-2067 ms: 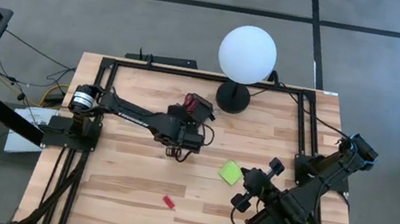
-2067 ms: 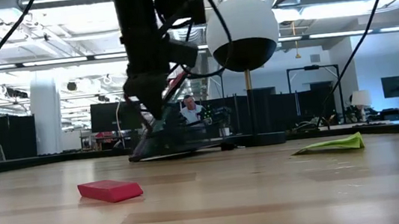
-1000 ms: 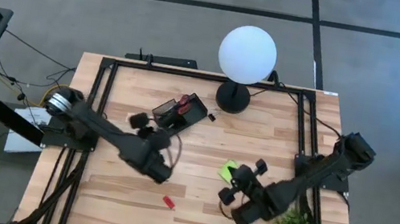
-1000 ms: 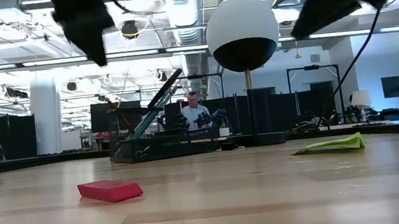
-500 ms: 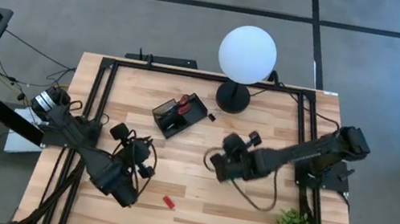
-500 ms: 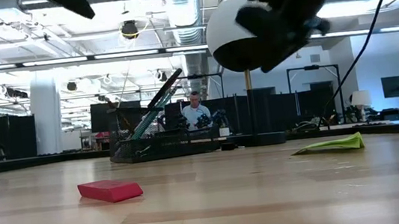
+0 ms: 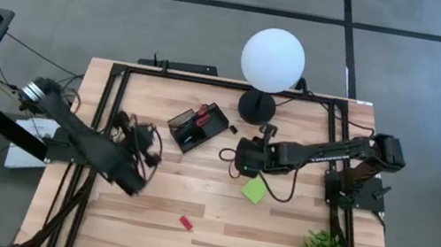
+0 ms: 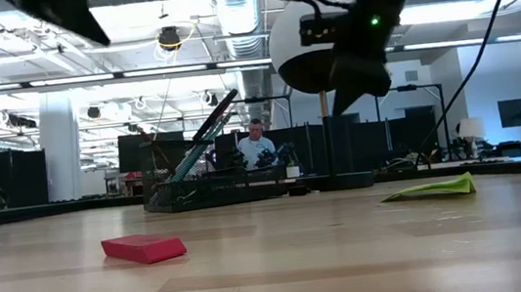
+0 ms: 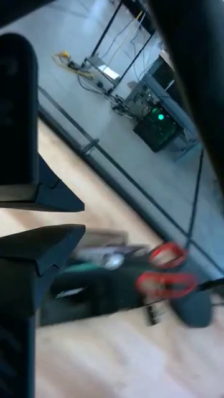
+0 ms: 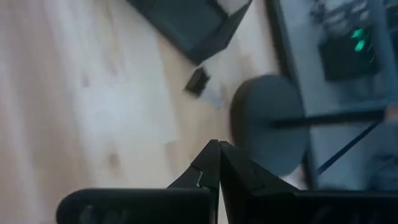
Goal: Pick and place office supplies into organizer
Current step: Put the black binder clip into the black desk organizer
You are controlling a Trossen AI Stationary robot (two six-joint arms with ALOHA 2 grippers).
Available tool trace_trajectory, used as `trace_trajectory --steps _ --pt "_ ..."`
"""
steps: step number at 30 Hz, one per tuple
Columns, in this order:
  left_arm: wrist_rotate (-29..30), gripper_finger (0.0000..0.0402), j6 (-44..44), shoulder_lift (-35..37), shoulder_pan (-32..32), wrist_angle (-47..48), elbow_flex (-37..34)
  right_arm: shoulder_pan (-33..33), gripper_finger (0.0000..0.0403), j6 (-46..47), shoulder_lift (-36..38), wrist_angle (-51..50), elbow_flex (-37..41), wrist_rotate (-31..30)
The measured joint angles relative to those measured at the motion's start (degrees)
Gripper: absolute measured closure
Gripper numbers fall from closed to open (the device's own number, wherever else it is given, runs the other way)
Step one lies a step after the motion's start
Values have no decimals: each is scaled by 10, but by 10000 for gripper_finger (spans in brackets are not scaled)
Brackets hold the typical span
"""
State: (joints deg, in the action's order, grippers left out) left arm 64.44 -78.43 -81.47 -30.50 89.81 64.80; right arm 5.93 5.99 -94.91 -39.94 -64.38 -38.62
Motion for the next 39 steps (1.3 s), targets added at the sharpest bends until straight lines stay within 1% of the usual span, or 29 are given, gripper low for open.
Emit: trace_trajectory --steps 1,3,5,6,8,10,12,14,17,19,23,25,27,30,35,39 --pt "10 363 24 27 9 -7 0 -8 403 -36 0 13 0 -1" --pt "21 363 100 77 25 -40 0 -26 403 -86 0 44 0 -2" --pt "22 363 201 124 33 -94 0 -44 403 -111 0 82 0 5" --pt "15 363 262 145 36 -126 0 -53 403 -122 0 95 0 20" --pt "-22 363 390 179 38 -205 -5 -73 403 -142 0 109 0 83" --pt "-77 363 525 207 38 -292 -18 -91 403 -150 0 113 0 166" --pt "-126 363 640 225 38 -386 -38 -106 403 -152 0 113 0 240" --pt "-169 363 733 239 38 -460 -62 -115 403 -155 0 112 0 286" --pt "-234 363 821 251 38 -517 -88 -121 403 -166 0 105 0 314" --pt "-290 363 850 254 39 -521 -100 -121 403 -186 0 96 0 316" --pt "-418 363 880 252 45 -537 -112 -122 403 -241 0 87 0 312" --pt "-442 363 900 251 47 -572 -120 -122 403 -254 0 88 0 311" --pt "-441 363 915 251 47 -605 -129 -122 403 -268 0 93 0 311" --pt "-403 363 913 251 47 -625 -136 -123 403 -271 0 93 0 308" --pt "-325 363 847 251 47 -624 -136 -139 403 -288 0 91 0 307" --pt "-282 363 822 251 47 -624 -136 -155 403 -258 0 76 0 308"
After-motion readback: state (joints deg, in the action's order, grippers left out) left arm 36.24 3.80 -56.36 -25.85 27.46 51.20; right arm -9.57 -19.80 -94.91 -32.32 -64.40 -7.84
